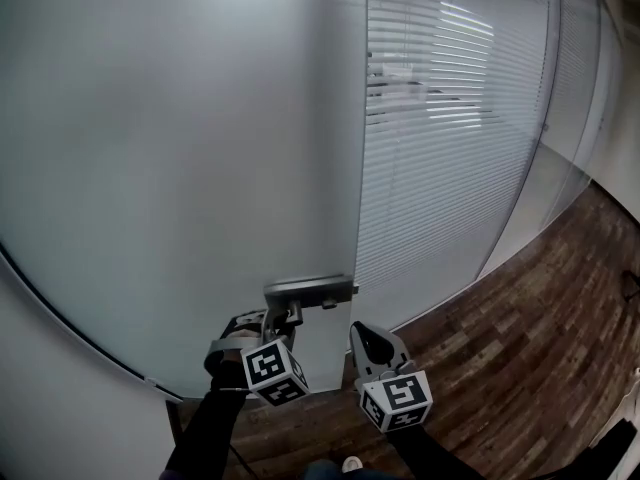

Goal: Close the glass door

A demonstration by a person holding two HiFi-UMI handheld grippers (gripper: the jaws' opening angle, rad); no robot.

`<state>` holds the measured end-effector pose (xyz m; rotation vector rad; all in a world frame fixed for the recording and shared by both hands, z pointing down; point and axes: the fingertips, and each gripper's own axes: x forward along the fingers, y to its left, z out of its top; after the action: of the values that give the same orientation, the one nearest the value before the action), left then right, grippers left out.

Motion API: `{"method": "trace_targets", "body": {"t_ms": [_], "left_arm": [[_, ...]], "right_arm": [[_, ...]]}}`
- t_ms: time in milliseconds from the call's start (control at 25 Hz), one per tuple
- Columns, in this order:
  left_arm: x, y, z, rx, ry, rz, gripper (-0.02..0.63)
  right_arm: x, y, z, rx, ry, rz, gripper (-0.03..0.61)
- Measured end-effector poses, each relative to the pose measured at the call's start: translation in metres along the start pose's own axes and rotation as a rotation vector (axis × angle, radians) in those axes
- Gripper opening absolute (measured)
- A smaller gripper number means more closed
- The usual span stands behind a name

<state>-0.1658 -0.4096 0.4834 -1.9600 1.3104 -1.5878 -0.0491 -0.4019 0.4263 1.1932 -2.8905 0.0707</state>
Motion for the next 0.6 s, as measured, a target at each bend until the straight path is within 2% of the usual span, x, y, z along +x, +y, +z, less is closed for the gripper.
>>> {"method": "trace_targets", "body": {"t_ms": [280, 600], "left_arm": [[0.011, 0.026, -0.002, -0.016, 0.016, 0.009, 0.104], [0.039, 0.034, -0.005, -0.027, 0.021, 0.001, 0.101]], "right_arm": [[0.024, -0.007, 0.009, 0.01, 0.006, 0.009, -0.009], [0.063, -0.015, -0.002, 0.024, 0.018, -0.003, -0.009]]}}
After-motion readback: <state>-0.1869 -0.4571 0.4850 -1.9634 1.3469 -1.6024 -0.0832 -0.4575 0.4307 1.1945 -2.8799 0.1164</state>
